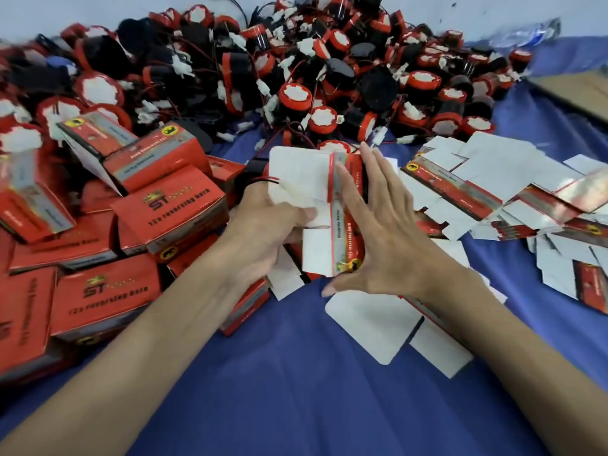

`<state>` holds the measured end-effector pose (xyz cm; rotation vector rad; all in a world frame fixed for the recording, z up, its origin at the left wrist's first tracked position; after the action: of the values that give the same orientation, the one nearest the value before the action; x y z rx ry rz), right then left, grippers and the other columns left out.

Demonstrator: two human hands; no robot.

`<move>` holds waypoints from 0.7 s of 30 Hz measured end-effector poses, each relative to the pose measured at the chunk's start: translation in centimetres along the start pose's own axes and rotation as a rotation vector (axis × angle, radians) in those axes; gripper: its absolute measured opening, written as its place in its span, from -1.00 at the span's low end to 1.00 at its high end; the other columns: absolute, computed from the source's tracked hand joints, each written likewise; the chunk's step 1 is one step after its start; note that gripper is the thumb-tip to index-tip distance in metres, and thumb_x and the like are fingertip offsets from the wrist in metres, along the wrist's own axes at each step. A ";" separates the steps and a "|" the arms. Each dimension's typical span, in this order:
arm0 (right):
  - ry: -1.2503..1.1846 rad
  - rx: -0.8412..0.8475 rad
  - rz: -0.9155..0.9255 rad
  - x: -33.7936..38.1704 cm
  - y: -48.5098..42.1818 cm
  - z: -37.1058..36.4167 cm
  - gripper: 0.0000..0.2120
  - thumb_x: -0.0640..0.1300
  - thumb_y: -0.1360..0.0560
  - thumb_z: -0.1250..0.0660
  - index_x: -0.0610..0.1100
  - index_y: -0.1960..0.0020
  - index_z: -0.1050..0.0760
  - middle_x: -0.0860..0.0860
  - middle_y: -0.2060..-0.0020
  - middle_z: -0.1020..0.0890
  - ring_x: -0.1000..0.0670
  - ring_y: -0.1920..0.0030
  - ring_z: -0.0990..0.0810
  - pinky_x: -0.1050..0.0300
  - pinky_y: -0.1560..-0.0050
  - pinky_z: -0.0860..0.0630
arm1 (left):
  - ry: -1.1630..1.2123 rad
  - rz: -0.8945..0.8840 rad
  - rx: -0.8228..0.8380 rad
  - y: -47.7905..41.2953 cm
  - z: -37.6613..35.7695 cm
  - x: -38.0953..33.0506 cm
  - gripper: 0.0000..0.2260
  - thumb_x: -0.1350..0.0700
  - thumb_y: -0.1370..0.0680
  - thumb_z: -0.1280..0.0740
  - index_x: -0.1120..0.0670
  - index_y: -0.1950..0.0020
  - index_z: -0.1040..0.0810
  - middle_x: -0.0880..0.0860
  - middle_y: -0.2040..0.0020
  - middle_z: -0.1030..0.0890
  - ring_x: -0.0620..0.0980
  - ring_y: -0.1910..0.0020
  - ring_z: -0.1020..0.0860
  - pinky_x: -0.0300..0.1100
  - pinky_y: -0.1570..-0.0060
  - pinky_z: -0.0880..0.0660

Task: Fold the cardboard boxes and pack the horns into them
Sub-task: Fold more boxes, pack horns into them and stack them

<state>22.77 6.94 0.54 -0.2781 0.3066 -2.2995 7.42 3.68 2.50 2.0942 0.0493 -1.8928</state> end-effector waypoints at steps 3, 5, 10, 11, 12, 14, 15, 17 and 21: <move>-0.011 0.022 0.002 -0.3 0.3 0.5 0.31 0.53 -0.16 -0.35 -0.06 -0.54 0.32 -0.18 -0.53 0.21 -0.13 -0.53 0.32 -0.25 -0.49 0.20 | 0.060 0.077 0.199 0.1 0.0 0.0 -0.73 0.46 -0.48 -0.31 0.23 -0.13 -0.57 0.14 0.01 -0.70 0.04 0.06 -0.68 -0.18 0.19 -0.64; 0.005 0.007 0.023 -0.2 0.4 1.0 0.32 0.51 -0.15 -0.38 -0.06 -0.53 0.33 -0.19 -0.53 0.20 -0.18 -0.53 0.28 -0.37 -0.45 0.06 | 0.101 0.098 0.245 0.2 0.2 -0.1 -0.72 0.45 -0.44 -0.36 0.22 -0.10 -0.56 0.07 0.11 -0.72 -0.03 0.17 -0.70 -0.29 0.33 -0.59; -0.038 0.001 0.066 0.0 0.2 1.4 0.29 0.42 -0.16 -0.47 -0.06 -0.52 0.27 -0.21 -0.51 0.03 -0.20 -0.54 0.13 -0.31 -0.47 -0.06 | -0.039 -0.020 0.215 -0.1 0.3 0.3 -0.71 0.43 -0.48 -0.34 0.03 0.04 -0.59 -0.10 0.20 -0.69 -0.25 0.26 -0.65 -0.38 0.39 -0.51; -0.047 -0.016 0.075 -0.1 0.2 1.5 0.26 0.40 -0.17 -0.48 -0.07 -0.52 0.22 -0.23 -0.50 -0.05 -0.20 -0.52 0.04 -0.27 -0.47 -0.09 | -0.068 -0.061 0.194 -0.2 0.2 0.4 -0.69 0.43 -0.48 -0.32 -0.01 0.08 -0.58 -0.14 0.25 -0.67 -0.29 0.30 -0.62 -0.40 0.41 -0.49; -0.065 -0.045 0.079 -0.3 0.1 1.6 0.23 0.37 -0.18 -0.48 -0.10 -0.51 0.18 -0.23 -0.47 -0.12 -0.20 -0.50 -0.05 -0.20 -0.47 -0.11 | -0.093 -0.098 0.171 -0.3 0.2 0.5 -0.68 0.42 -0.49 -0.31 -0.03 0.12 -0.56 -0.17 0.30 -0.65 -0.32 0.32 -0.60 -0.41 0.43 -0.48; -0.121 -0.113 0.074 -0.5 0.1 2.0 0.19 0.32 -0.20 -0.49 -0.16 -0.52 0.12 -0.21 -0.41 -0.24 -0.17 -0.41 -0.19 0.02 -0.45 -0.13 | -0.139 -0.150 0.120 -0.3 0.2 0.6 -0.69 0.39 -0.49 -0.33 -0.04 0.19 -0.54 -0.23 0.40 -0.62 -0.34 0.37 -0.57 -0.42 0.46 -0.46; -0.144 -0.147 0.069 -0.6 0.2 2.2 0.19 0.31 -0.21 -0.48 -0.18 -0.52 0.11 -0.18 -0.38 -0.28 -0.14 -0.37 -0.24 0.14 -0.42 -0.11 | -0.169 -0.175 0.085 -0.3 0.2 0.6 -0.71 0.36 -0.48 -0.35 -0.05 0.22 -0.54 -0.25 0.42 -0.61 -0.33 0.39 -0.57 -0.39 0.47 -0.46; -0.161 -0.204 0.053 -0.7 0.3 2.6 0.18 0.29 -0.22 -0.49 -0.18 -0.54 0.10 -0.14 -0.35 -0.35 -0.12 -0.31 -0.32 0.26 -0.37 -0.12 | -0.223 -0.221 -0.012 -0.3 0.4 0.4 -0.77 0.29 -0.44 -0.39 -0.04 0.28 -0.56 -0.19 0.39 -0.63 -0.24 0.39 -0.59 -0.28 0.38 -0.55; -0.089 -0.329 -0.010 -1.1 0.3 2.8 0.12 0.15 -0.22 -0.54 -0.24 -0.53 -0.01 -0.16 -0.27 -0.44 -0.14 -0.22 -0.41 0.17 -0.26 -0.26 | -0.328 -0.413 -0.188 0.2 0.7 -0.6 -0.60 0.03 -0.30 -0.37 -0.07 -0.13 -0.48 -0.08 -0.04 -0.61 -0.09 -0.07 -0.57 -0.01 -0.10 -0.54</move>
<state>24.58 7.17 3.02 -0.5463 0.6397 -2.2321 6.72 3.44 3.09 1.7228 0.5997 -2.3378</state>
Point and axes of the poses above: each hand's wrist, its own y-axis away from the middle knuckle, its own z-axis out of the back of the hand, x = y × z, the point moved 3 cm from there along -y, towards the middle knuckle
